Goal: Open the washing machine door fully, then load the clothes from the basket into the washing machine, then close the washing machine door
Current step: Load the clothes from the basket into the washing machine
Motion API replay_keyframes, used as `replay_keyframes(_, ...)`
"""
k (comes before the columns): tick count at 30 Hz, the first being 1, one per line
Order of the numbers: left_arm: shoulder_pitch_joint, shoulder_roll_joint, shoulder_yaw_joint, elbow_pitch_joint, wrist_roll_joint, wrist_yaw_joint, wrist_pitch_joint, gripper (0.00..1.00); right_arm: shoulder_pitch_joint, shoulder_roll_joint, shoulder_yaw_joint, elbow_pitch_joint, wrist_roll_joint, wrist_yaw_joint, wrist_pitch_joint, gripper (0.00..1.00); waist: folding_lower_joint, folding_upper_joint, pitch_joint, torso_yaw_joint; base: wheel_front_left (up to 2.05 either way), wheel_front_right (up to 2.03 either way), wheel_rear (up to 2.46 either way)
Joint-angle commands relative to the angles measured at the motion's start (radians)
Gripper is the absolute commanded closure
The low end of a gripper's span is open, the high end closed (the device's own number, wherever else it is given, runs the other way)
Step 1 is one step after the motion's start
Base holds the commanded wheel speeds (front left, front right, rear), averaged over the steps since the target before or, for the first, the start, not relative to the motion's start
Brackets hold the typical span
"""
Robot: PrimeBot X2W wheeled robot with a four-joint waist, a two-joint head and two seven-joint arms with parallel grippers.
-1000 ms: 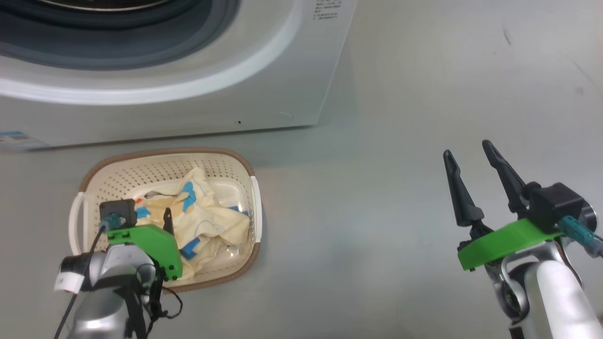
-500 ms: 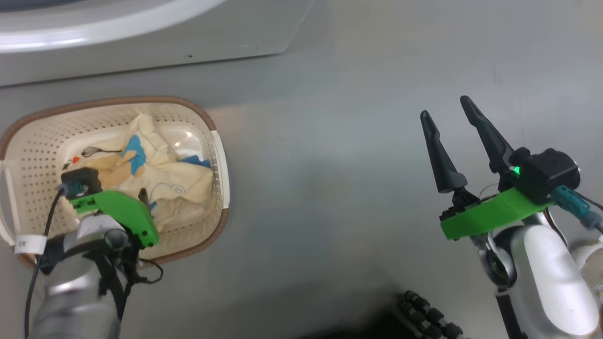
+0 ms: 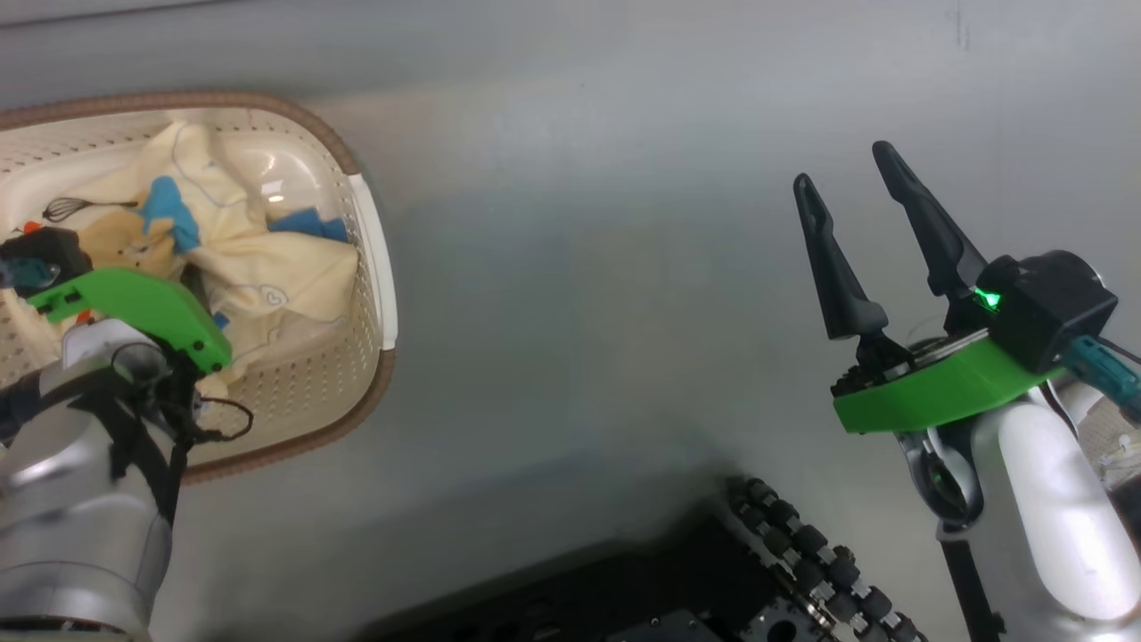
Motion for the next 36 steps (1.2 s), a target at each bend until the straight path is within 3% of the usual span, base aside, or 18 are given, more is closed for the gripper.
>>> replay_keyframes(1, 0.006, 0.038, 0.019, -0.004, -0.008, 0.005, 0.001, 0.00, 0.013, -0.017, 0.020, -0.035, 0.009, -0.002, -0.009, 0.00, -0.0001, 0.0000, 0.037, -0.005, 0.00, 0.00, 0.00)
replay_keyframes(7, -0.025, 0.044, 0.014, 0.000, -0.011, 0.023, 0.018, 0.00, 0.019, -0.021, 0.036, -0.058, 0.021, -0.002, -0.016, 0.00, -0.0001, 0.0000, 0.078, -0.010, 0.00, 0.00, 0.00)
replay_keyframes(8, -0.026, 0.044, 0.013, 0.001, -0.010, 0.026, 0.022, 0.29, 0.021, -0.023, 0.037, -0.060, 0.023, -0.002, -0.017, 0.00, -0.0001, 0.0000, 0.080, -0.011, 0.00, 0.00, 0.00)
replay_keyframes(9, -0.028, 0.045, 0.012, 0.001, -0.010, 0.031, 0.021, 0.73, 0.023, -0.024, 0.036, -0.061, 0.023, -0.002, -0.017, 0.00, -0.0001, 0.0000, 0.082, -0.011, 0.00, 0.00, 0.00)
replay_keyframes(10, -0.028, 0.045, 0.009, 0.002, -0.009, 0.034, 0.020, 1.00, 0.025, -0.025, 0.035, -0.063, 0.024, -0.002, -0.018, 0.00, -0.0001, 0.0000, 0.083, -0.012, 0.00, 0.00, 0.00)
replay_keyframes(16, -0.024, 0.037, -0.002, 0.004, -0.007, 0.039, -0.010, 1.00, 0.030, -0.025, 0.023, -0.065, 0.024, -0.002, -0.018, 0.00, -0.0001, 0.0000, 0.071, -0.003, 0.00, 0.00, 0.00)
replay_keyframes(24, 0.001, 0.029, -0.024, 0.003, 0.010, 0.028, -0.142, 1.00, 0.038, -0.025, -0.001, -0.060, 0.020, -0.002, -0.016, 0.00, -0.0001, 0.0000, 0.023, 0.021, 0.00, 0.00, 0.00)
replay_keyframes(32, 0.053, 0.011, -0.057, -0.017, 0.045, 0.048, -0.268, 1.00, 0.058, -0.024, -0.025, -0.055, 0.008, -0.002, -0.009, 0.00, -0.0001, 0.0000, -0.081, 0.055, 0.00, 0.00, 0.00)
replay_keyframes(36, 0.101, 0.008, -0.053, -0.101, 0.059, 0.061, -0.283, 1.00, 0.081, -0.036, -0.049, -0.058, -0.002, -0.002, 0.005, 0.00, -0.0001, 0.0000, -0.150, 0.077, 0.00, 0.00, 0.00)
